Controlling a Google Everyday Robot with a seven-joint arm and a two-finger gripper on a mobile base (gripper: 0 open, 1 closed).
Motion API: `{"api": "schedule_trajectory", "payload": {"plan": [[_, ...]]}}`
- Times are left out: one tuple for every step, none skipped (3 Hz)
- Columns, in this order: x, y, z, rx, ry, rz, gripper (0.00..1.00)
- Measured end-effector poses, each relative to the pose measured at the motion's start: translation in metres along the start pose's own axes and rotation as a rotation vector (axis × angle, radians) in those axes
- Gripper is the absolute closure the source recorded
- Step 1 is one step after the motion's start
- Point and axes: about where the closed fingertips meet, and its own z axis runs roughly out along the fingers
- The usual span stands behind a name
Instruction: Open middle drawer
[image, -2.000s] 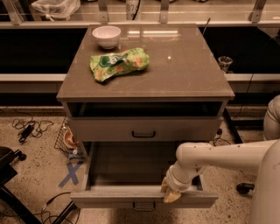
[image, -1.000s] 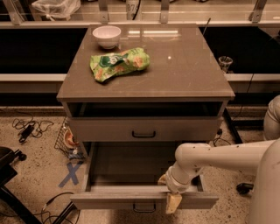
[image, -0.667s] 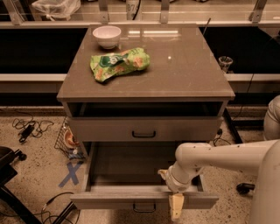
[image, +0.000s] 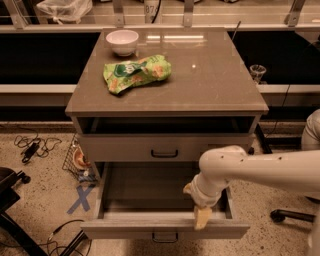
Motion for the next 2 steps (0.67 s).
{"api": "schedule_trajectory", "payload": {"plan": [[0.004,-0.027,-0.051,0.085,0.084,-0.021,0.48],[0.017,-0.045,-0.070,0.131,0.137,-0.006,0.72]]}}
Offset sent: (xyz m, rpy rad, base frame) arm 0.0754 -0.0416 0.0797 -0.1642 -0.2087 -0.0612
